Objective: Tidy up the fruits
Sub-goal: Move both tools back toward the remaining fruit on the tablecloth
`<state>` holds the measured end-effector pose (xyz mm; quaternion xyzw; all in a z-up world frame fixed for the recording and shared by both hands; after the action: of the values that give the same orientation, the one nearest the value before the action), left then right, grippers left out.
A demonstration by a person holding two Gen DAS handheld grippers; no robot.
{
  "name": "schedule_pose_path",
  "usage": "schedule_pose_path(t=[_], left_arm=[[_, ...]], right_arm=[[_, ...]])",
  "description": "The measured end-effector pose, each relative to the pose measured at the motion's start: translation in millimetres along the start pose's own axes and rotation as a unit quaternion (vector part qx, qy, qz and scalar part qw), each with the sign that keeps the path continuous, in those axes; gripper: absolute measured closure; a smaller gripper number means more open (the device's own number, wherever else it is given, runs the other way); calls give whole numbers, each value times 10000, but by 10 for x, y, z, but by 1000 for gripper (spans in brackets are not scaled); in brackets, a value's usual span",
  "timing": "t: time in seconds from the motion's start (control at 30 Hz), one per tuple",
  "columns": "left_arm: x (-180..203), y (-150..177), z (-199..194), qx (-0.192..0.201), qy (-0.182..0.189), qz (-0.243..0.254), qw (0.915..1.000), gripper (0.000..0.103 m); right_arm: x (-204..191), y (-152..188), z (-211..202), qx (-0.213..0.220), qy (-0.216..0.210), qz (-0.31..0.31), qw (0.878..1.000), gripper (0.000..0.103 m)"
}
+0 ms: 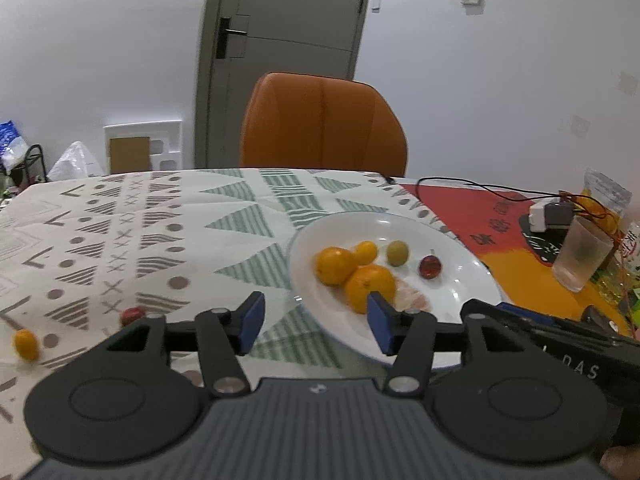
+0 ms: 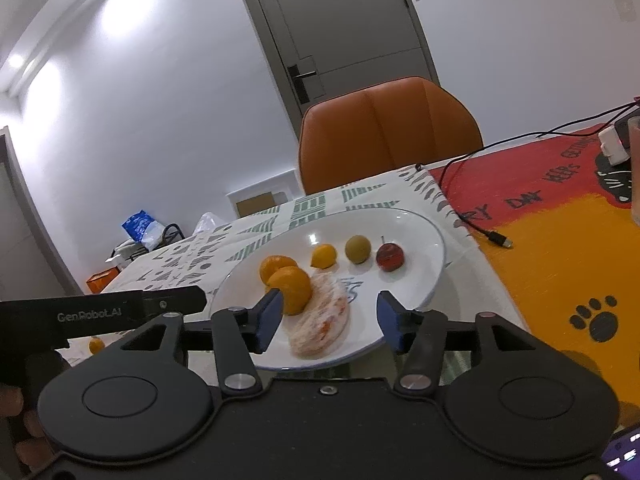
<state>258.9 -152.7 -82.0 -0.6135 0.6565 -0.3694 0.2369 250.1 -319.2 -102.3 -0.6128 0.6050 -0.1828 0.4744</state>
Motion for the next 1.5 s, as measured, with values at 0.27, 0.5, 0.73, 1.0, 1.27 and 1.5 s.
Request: schedule_pose_path(t=[0.27,0.5,0.73,1.0,1.27,1.5], left_arm=[[-260,33,-195,55,-224,-171,9996,33],[-437,105,-396,94,-468,-184,9987,23],[-662,211,-577,137,-733,-277,9968,18],[-893,346,-756,184,-872,-457,9950,18],[-1062,441,-916,226,-970,-582,9933,18],[-1191,540,-1013,192,-1045,-602,9925,18]], right_arm=[[-170,15,-19,-19,-137,-67,9999,39],[-387,51,-60,-26,-354,-165,9992,21],[-584,75,-105,-24,-460,-340,9984,6],[-799,134,-145,-57,-658,-440,9968,0],[-1003,207,-160,-142,-787,-587,9951,0],[-1174,282,-152,-241,-876,-705,9934,0]])
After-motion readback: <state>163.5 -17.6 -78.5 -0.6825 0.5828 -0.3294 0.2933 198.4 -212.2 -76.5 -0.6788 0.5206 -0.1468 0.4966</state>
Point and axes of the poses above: each gripper's, at about its wrist camera, not at the fingertips, and z roughly the way its jaws point, x to its right, y to its underside, the point moved 9 cm from there along z, roughly the way its jaws point, and after that the axes turned 6 degrees about -x, right-handed, at the moved point
